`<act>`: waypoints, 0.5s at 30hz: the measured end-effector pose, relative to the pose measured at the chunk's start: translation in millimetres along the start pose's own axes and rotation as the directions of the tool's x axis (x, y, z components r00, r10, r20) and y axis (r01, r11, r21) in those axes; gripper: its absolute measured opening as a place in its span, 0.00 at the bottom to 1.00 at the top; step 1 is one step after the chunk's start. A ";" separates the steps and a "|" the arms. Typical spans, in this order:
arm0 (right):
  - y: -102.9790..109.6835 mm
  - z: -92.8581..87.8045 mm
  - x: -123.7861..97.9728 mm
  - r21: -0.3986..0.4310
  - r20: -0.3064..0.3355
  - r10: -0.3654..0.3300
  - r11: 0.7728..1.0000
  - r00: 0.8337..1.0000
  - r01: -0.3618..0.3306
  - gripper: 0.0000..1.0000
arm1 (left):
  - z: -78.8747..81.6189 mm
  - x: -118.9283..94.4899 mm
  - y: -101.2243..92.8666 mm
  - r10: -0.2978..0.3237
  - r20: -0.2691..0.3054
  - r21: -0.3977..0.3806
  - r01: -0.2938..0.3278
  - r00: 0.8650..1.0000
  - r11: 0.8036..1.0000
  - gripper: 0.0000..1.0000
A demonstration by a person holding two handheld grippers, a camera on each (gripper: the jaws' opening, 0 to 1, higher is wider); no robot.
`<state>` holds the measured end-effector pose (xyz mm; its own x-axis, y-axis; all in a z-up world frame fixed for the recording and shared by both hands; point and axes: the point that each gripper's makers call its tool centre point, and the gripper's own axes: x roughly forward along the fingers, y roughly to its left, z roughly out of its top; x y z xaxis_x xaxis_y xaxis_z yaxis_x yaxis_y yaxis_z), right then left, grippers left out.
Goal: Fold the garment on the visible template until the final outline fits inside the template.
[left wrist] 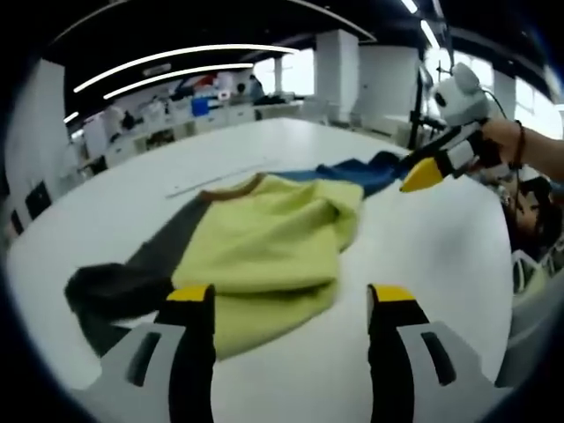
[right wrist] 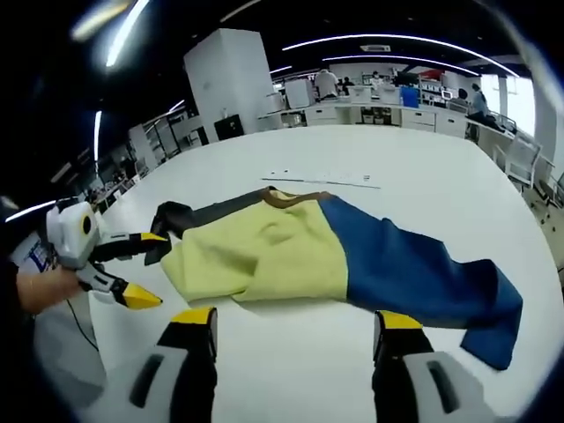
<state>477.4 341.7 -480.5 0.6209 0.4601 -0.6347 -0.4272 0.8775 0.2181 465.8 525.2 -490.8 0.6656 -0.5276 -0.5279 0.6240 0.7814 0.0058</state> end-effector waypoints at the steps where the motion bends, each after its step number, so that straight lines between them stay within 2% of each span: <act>1: 1.9 -1.0 2.1 0.000 0.000 0.001 1.000 1.000 -0.001 0.69 | -0.8 1.6 -1.8 -0.007 0.000 -0.001 0.007 1.000 1.000 0.63; 5: 12.7 -6.1 12.7 -0.007 0.000 -0.001 1.000 1.000 0.001 0.64 | -7.8 8.1 -7.8 -0.027 -0.025 0.012 0.027 0.999 1.000 0.54; 10: 25.9 -11.4 25.9 -0.021 0.002 -0.014 1.000 1.000 0.014 0.57 | -10.5 13.0 -8.8 -0.028 -0.019 -0.010 0.028 0.999 1.000 0.48; 15: 34.2 -12.6 40.0 -0.046 0.015 -0.036 0.998 0.999 0.037 0.48 | -12.5 19.9 -19.1 -0.053 -0.012 0.013 0.053 0.999 0.999 0.40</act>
<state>479.4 388.4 -507.8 0.6455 0.4301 -0.6311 -0.4341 0.8865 0.1602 462.0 504.0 -512.0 0.6267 -0.5641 -0.5376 0.6637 0.7479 -0.0110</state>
